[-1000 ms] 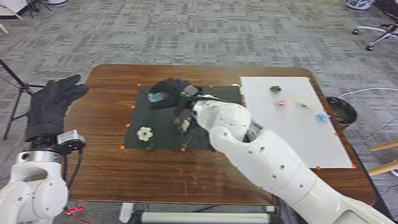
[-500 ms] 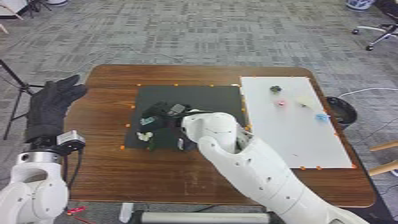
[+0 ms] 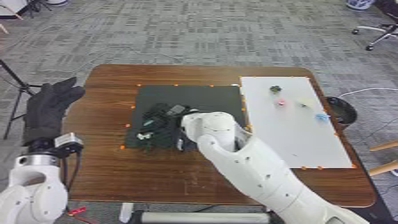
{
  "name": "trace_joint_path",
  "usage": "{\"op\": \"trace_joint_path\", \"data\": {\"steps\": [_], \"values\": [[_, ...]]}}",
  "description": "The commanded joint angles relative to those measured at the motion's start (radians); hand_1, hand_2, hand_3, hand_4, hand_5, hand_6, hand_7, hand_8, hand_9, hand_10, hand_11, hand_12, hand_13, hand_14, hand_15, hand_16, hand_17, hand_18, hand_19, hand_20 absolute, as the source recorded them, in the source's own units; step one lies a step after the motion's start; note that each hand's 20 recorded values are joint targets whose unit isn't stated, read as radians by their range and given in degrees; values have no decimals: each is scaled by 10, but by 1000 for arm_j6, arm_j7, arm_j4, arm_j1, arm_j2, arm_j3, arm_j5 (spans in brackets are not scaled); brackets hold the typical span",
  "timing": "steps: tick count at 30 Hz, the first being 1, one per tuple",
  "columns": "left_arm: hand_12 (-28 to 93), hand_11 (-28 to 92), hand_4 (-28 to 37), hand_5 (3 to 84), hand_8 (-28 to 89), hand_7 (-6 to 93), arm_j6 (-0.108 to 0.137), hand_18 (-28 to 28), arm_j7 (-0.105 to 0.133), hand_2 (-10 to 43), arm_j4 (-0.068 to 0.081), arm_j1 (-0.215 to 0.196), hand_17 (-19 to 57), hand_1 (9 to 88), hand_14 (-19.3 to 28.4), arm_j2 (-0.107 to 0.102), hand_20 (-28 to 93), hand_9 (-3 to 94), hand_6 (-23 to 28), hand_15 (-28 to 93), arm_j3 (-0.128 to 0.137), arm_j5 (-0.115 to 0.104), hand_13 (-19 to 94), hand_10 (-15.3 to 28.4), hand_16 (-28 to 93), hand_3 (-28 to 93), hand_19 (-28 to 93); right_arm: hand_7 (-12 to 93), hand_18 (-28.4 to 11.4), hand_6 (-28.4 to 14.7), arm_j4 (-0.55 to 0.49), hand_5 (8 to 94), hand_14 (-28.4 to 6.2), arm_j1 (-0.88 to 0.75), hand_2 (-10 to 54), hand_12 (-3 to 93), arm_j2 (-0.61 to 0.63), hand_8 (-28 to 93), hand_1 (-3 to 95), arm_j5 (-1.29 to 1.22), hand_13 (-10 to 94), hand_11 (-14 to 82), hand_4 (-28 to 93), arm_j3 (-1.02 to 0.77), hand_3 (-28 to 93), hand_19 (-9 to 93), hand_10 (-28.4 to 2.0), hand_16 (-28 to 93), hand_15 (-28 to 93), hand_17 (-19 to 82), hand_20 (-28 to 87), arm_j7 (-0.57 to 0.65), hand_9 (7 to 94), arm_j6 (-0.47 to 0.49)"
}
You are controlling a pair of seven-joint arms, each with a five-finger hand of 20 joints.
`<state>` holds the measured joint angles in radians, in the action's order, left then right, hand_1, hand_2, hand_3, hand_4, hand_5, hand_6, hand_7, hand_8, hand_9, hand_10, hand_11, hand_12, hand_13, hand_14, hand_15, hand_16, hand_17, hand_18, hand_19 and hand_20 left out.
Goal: Arrange flowers
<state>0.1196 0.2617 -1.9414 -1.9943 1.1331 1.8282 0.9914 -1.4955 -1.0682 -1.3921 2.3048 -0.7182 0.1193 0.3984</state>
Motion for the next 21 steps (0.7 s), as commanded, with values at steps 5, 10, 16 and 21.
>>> {"op": "trace_joint_path", "data": {"steps": [5,10,16,21], "values": [[162,259,-283,524,-66,164,1,126,-17,136,45,-41,63,171,188,26,174,504,28,232,35,-1,397,155,20,679,116,22,-263,-20,-84,380,-169,34,94,88,50,-57,186,-37,664,16,-118,3,486,773,-171,237,579,333,532,20,318,-44],[161,258,-283,524,-66,166,-30,126,-16,137,52,-58,64,172,187,40,174,505,27,232,59,5,396,154,20,678,115,22,-264,-20,-105,380,-169,31,93,89,73,-56,188,-70,664,16,-120,-11,485,774,-170,236,578,334,533,23,318,-69],[162,259,-283,526,-67,167,-48,126,-19,140,50,-79,64,174,188,48,175,505,27,231,83,3,397,154,20,675,115,30,-262,-28,-196,399,-167,37,53,94,173,-55,202,-164,663,25,-109,-30,538,772,-170,236,577,333,532,43,342,-215],[161,259,-283,525,-67,167,-19,126,-27,142,46,-58,64,174,187,31,175,506,27,232,58,7,397,154,20,676,114,44,-247,-39,-280,444,-160,-1,15,109,283,-55,230,-223,656,44,-114,-108,582,744,-168,228,538,327,519,56,406,-346]]}}
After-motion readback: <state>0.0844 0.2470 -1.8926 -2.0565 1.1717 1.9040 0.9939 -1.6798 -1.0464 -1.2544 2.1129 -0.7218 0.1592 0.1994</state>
